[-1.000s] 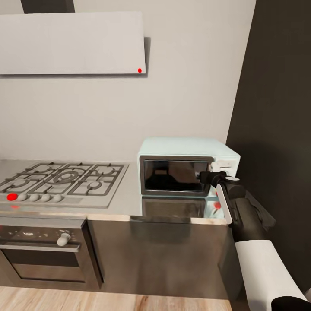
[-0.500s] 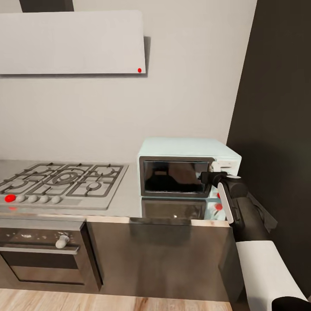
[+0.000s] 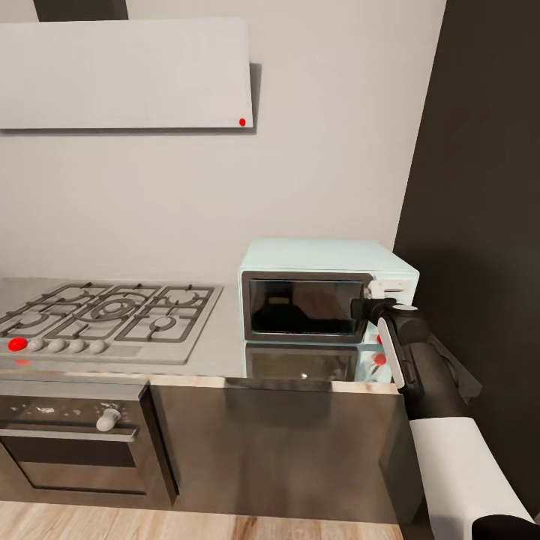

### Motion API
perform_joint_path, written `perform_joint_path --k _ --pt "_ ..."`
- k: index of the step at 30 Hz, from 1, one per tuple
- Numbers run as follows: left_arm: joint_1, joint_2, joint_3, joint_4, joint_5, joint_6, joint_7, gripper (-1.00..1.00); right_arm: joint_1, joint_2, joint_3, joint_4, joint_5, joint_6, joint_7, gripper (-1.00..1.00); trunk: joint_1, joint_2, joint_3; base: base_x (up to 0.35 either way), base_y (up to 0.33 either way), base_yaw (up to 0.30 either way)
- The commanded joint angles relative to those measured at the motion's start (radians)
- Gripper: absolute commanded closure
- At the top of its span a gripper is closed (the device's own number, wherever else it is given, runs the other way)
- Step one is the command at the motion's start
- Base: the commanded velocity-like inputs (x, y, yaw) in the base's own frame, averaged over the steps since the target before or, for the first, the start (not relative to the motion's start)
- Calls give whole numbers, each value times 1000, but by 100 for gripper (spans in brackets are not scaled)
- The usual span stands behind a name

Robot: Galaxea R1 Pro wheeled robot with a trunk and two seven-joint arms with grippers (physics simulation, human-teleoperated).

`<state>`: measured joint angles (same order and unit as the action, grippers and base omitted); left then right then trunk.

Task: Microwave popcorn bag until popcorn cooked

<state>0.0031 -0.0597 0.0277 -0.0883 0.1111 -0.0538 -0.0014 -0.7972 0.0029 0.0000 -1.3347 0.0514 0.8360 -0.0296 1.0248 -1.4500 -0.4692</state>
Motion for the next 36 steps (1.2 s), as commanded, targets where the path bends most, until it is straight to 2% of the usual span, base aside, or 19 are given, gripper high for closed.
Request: perform_joint_path --k 1,8,18,31,36 --pt "0 0 1 -1 9 -1 0 -100 0 0 2 66 -28 -74 1 100 0 0 -1 0 0 0" --pt "0 0 1 -1 8 -1 0 -100 0 1 3 72 -28 -72 2 100 0 0 -1 0 0 0" --pt "0 -2 1 -1 7 -1 0 -100 0 18 7 76 -31 -60 2 100 0 0 -1 0 0 0" --pt "0 -2 0 1 6 -3 0 -100 0 20 8 77 -31 -53 4 100 0 0 -1 0 0 0" --pt "0 -2 0 1 6 -3 0 -100 0 21 8 75 -31 -20 4 100 0 0 -1 0 0 0"
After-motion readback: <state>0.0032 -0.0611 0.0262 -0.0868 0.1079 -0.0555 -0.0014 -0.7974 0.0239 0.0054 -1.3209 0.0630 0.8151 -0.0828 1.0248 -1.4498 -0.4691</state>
